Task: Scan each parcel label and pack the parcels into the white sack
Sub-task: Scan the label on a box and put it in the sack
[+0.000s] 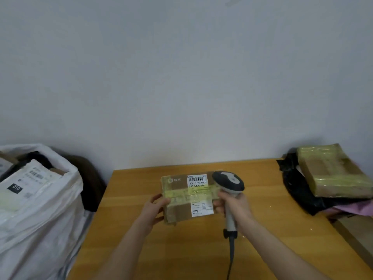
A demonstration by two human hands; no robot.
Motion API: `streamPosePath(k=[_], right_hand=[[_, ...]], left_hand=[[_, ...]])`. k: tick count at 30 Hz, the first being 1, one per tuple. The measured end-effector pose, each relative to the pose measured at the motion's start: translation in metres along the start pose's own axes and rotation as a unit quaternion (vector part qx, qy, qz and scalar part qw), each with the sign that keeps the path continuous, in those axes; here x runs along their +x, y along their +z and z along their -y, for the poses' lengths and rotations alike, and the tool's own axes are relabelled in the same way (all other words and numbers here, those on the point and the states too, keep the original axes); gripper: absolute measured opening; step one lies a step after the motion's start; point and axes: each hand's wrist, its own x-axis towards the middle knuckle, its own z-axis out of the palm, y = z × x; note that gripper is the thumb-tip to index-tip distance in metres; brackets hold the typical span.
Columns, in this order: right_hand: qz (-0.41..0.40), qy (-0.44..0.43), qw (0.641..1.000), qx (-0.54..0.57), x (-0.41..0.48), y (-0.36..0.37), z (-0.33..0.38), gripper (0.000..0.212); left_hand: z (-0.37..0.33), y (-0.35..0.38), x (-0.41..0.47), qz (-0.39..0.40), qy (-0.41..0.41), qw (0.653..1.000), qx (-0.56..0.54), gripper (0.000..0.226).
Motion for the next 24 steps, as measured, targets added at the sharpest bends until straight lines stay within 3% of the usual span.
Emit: streamPosePath(k=[5, 24], right_hand=[[0.022, 0.008, 0.999, -0.024, -0.035, 0.020, -0.008, 0.006], [0.041, 0.020, 0.999, 0.001, -0.057, 0.017, -0.002, 0.008]], left_hand=[[0.010, -0.002, -0.005, -0.013, 0.010, 1.000, -0.006, 0.058], [0.017, -0.003, -0.011, -0.039, 0.012, 0.999, 0.005, 0.050]])
